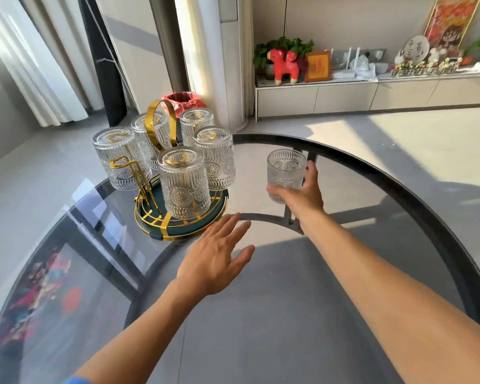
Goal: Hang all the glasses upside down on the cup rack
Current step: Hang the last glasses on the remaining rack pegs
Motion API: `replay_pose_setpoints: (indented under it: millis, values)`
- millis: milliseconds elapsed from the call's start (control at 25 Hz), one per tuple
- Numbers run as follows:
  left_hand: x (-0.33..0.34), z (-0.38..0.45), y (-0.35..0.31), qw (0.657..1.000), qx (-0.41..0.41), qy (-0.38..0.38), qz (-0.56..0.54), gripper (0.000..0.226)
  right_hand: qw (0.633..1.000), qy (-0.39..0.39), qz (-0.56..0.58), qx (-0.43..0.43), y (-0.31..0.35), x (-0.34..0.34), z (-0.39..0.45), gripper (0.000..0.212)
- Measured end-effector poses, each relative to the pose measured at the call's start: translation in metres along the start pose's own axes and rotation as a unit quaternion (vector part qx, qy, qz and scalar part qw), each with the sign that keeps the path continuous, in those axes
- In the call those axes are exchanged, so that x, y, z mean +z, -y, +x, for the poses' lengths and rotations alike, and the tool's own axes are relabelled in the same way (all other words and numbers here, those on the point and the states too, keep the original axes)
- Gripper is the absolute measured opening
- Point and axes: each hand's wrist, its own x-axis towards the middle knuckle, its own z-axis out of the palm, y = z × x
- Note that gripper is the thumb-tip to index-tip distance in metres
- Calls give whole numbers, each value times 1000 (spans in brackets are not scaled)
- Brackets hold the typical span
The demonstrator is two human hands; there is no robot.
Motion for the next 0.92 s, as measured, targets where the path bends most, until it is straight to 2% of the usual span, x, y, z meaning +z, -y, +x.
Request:
replay_pose_setpoints:
  millis: [120, 240, 360, 400, 440, 560, 680, 720, 800, 880, 920]
  values:
    - [3, 0, 2, 1000, -8, -12, -24, 59, 999, -31, -37, 1, 3, 8, 0, 85]
    - [-1, -2, 1, 998, -23, -30, -51, 51, 1000, 14, 6, -11, 0, 0, -27, 90]
    - [-19, -8, -10, 976, -90, -33, -195, 40, 996, 59, 46, -40, 0, -12, -70, 90]
    - [-28, -12, -17, 951, -128, -26, -280, 43, 993, 76, 77, -49, 3, -15, -85, 86]
    - [-40, -18, -27, 907, -172, -14, -383, 48, 988, 97, 105, -57, 9, -18, -100, 84]
    - [-73, -41, -49, 724, -268, 14, -636, 60, 966, 167, 176, -86, 39, -20, -139, 82]
    - [-107, -60, -55, 628, -267, -41, -730, 54, 940, 204, 245, -119, 75, -6, -169, 79]
    - [-121, -66, -56, 603, -252, -62, -754, 51, 931, 219, 261, -129, 87, -1, -178, 76]
    - [-147, -75, -51, 579, -228, -111, -775, 48, 910, 272, 274, -148, 108, 9, -190, 72]
    - [-176, -81, -39, 600, -216, -188, -747, 50, 889, 333, 277, -145, 124, 12, -194, 78]
    - [-190, -82, -32, 630, -214, -235, -708, 52, 886, 351, 275, -130, 128, 10, -193, 85]
